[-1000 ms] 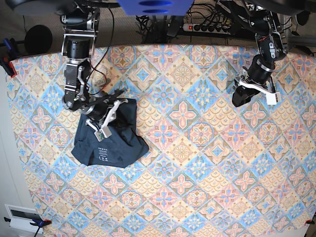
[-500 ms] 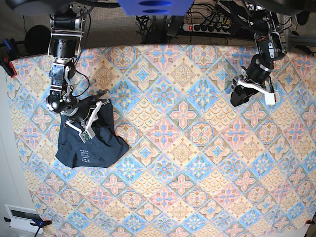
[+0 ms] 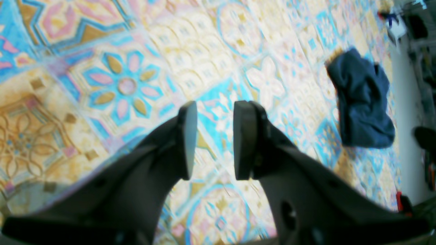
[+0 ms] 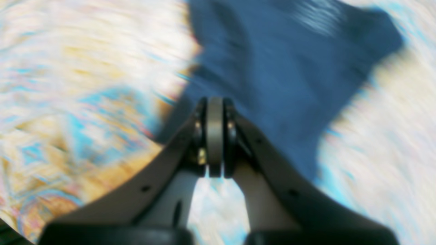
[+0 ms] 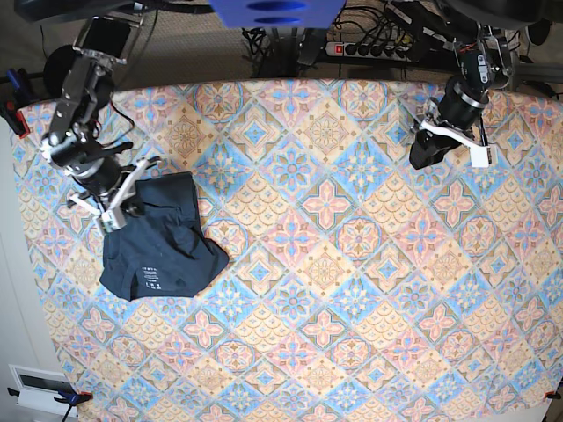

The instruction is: Layout the t-shirt on the table in an organized manner, then fold the t-shirt properly

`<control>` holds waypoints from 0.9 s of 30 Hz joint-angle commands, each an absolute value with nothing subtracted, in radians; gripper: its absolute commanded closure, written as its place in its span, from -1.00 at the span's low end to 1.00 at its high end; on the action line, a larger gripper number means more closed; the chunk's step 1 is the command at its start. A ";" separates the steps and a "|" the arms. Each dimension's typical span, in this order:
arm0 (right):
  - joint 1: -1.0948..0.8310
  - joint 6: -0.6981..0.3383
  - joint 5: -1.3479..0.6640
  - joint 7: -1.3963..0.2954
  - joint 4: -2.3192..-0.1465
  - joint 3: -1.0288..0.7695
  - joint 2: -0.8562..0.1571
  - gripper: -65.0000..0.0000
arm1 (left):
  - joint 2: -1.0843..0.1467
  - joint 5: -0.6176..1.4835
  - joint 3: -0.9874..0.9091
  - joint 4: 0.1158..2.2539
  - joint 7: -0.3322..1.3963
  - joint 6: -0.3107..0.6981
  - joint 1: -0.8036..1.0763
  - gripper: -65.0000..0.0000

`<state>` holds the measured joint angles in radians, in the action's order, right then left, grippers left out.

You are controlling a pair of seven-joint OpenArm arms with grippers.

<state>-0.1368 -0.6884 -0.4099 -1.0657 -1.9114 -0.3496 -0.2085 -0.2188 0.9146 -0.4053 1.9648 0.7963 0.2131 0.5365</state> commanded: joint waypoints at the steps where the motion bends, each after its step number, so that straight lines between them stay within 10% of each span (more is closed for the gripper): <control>1: -0.153 -0.698 -0.455 -1.061 -1.946 -0.378 -0.213 0.98 | -0.229 0.928 -0.412 1.997 0.774 0.219 0.561 0.50; 11: -0.478 -0.698 -0.645 -1.073 -1.960 -0.711 -0.213 0.98 | -0.229 0.931 -0.467 2.075 0.774 0.219 0.800 0.99; 27: -0.903 -0.698 -0.513 -1.069 -1.863 -0.788 -0.188 0.98 | -0.225 0.708 -0.495 2.025 0.773 0.220 1.150 1.00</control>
